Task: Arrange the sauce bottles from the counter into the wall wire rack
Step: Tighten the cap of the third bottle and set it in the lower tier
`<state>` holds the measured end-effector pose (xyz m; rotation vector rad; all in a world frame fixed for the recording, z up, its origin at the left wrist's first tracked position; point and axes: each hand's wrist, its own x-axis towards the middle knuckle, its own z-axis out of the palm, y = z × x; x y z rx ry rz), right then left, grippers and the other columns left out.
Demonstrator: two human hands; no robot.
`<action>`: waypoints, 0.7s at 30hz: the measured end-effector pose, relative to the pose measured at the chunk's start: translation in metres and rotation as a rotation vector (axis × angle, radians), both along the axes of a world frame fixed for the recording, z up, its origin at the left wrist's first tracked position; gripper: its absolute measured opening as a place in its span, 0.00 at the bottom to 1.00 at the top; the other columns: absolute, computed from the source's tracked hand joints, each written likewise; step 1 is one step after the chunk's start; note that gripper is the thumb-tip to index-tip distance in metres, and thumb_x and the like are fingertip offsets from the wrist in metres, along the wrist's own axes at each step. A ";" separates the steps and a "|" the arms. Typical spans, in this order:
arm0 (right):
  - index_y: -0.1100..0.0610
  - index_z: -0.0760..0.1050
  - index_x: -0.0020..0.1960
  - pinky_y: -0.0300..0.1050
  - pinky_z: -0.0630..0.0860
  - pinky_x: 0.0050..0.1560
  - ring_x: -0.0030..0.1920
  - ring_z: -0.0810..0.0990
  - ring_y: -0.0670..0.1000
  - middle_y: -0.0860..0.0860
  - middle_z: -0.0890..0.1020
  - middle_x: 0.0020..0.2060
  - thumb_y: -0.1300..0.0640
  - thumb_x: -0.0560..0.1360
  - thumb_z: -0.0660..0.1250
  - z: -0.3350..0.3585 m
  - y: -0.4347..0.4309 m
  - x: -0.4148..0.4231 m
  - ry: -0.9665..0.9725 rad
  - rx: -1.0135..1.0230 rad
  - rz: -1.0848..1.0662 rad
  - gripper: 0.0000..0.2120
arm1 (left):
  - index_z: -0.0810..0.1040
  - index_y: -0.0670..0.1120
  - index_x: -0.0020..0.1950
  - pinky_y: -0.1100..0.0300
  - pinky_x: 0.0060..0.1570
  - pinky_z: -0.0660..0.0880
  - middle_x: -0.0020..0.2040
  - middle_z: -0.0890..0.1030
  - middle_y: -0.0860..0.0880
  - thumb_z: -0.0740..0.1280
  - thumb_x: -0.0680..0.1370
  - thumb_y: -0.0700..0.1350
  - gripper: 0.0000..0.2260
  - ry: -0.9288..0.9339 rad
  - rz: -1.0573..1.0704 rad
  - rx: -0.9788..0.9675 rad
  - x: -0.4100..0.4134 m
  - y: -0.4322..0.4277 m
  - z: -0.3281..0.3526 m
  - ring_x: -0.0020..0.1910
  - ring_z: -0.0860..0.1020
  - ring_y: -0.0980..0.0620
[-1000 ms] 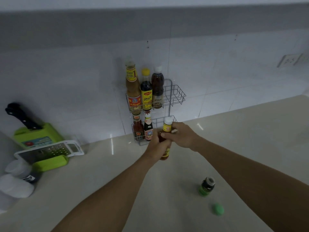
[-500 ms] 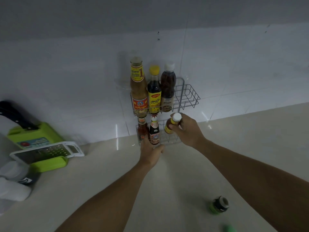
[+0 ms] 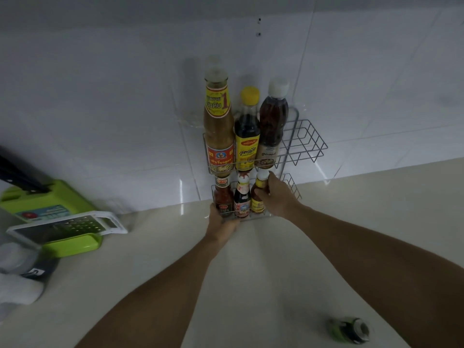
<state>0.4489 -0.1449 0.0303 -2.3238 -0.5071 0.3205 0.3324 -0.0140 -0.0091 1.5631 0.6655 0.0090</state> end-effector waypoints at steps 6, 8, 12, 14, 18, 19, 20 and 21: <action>0.61 0.67 0.61 0.49 0.73 0.51 0.55 0.78 0.60 0.59 0.80 0.55 0.58 0.79 0.63 -0.010 0.003 0.001 0.036 -0.019 -0.008 0.13 | 0.62 0.51 0.59 0.70 0.28 0.68 0.43 0.72 0.47 0.59 0.72 0.22 0.27 -0.037 -0.028 -0.023 -0.004 0.001 0.003 0.38 0.70 0.55; 0.60 0.66 0.63 0.49 0.73 0.52 0.56 0.78 0.60 0.59 0.80 0.56 0.57 0.80 0.63 -0.012 0.003 0.001 0.048 -0.018 -0.011 0.14 | 0.62 0.51 0.61 0.65 0.34 0.70 0.45 0.73 0.48 0.59 0.71 0.21 0.29 -0.043 -0.028 -0.030 -0.004 0.001 0.003 0.41 0.71 0.55; 0.60 0.66 0.63 0.48 0.72 0.51 0.57 0.78 0.60 0.59 0.79 0.57 0.57 0.80 0.63 -0.012 0.004 0.000 0.065 -0.026 -0.017 0.14 | 0.60 0.49 0.63 0.64 0.35 0.69 0.46 0.73 0.49 0.59 0.70 0.22 0.29 -0.029 -0.029 -0.031 -0.006 0.001 0.005 0.42 0.71 0.56; 0.60 0.66 0.64 0.49 0.72 0.52 0.56 0.78 0.60 0.59 0.79 0.57 0.56 0.80 0.62 -0.011 0.003 0.001 0.078 -0.038 -0.017 0.15 | 0.64 0.51 0.56 0.69 0.30 0.68 0.42 0.72 0.49 0.58 0.70 0.21 0.26 -0.035 -0.037 -0.020 -0.005 -0.001 0.010 0.39 0.70 0.56; 0.57 0.64 0.68 0.51 0.72 0.56 0.60 0.76 0.60 0.59 0.78 0.60 0.55 0.80 0.62 -0.007 0.000 0.002 0.131 -0.059 0.005 0.18 | 0.65 0.52 0.50 0.65 0.34 0.69 0.43 0.73 0.47 0.59 0.70 0.22 0.24 -0.021 -0.035 -0.019 -0.003 0.001 0.013 0.40 0.71 0.54; 0.56 0.64 0.69 0.50 0.72 0.56 0.61 0.76 0.60 0.58 0.78 0.61 0.55 0.80 0.62 -0.005 -0.001 0.002 0.150 -0.061 0.018 0.19 | 0.65 0.49 0.54 0.63 0.36 0.69 0.45 0.73 0.46 0.60 0.70 0.23 0.23 -0.011 -0.037 -0.020 -0.004 0.002 0.015 0.43 0.72 0.52; 0.55 0.62 0.71 0.50 0.72 0.56 0.62 0.76 0.60 0.58 0.77 0.63 0.54 0.80 0.62 -0.004 -0.002 0.002 0.167 -0.065 0.029 0.21 | 0.64 0.47 0.57 0.62 0.37 0.69 0.46 0.73 0.46 0.61 0.71 0.25 0.22 0.012 -0.033 -0.016 -0.004 0.003 0.015 0.44 0.72 0.51; 0.55 0.59 0.74 0.50 0.72 0.57 0.63 0.76 0.61 0.58 0.76 0.65 0.53 0.80 0.62 -0.001 -0.005 0.001 0.176 -0.070 0.036 0.25 | 0.63 0.46 0.58 0.62 0.37 0.69 0.46 0.74 0.45 0.63 0.71 0.27 0.21 0.041 -0.023 -0.005 -0.003 0.002 0.016 0.44 0.72 0.51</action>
